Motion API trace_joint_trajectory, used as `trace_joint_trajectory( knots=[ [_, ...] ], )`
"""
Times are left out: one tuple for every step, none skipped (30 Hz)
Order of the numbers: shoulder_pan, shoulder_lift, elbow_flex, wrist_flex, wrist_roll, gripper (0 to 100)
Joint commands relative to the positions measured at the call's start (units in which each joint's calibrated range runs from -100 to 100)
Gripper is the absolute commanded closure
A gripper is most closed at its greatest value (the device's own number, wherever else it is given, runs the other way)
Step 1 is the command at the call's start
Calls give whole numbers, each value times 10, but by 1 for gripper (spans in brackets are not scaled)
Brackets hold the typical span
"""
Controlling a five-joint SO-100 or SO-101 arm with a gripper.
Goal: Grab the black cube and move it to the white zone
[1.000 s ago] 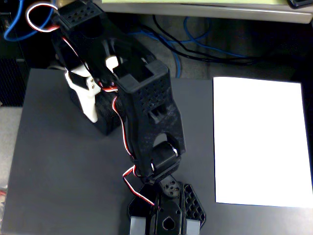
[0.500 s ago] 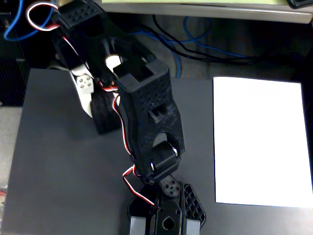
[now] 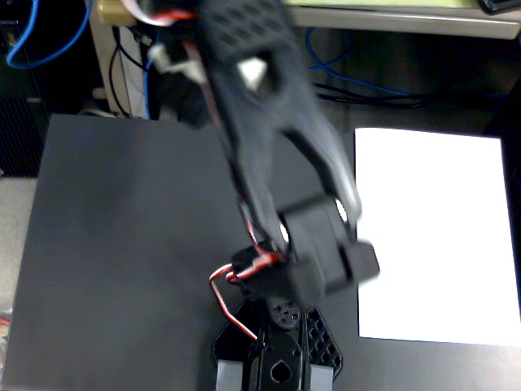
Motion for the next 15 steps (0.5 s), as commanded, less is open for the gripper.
trace_joint_trajectory(
  knots=[
    [157,-136,50,9,-19,98],
    [194,-146,62,9,-19,98],
    [229,-152,69,9,-19,98],
    [262,-159,75,9,-19,98],
    [301,-165,76,9,-19,98],
    [334,-171,76,9,-19,98],
    [366,-176,76,9,-19,98],
    [390,-180,76,9,-19,98],
    [413,-184,76,9,-19,98],
    [437,-189,76,9,-19,98],
    [483,-194,74,9,-19,98],
    [538,-199,72,9,-19,98],
    [587,-199,72,9,-19,98],
    [625,-199,71,9,-17,98],
    [659,-199,70,8,-16,98]
  ],
)
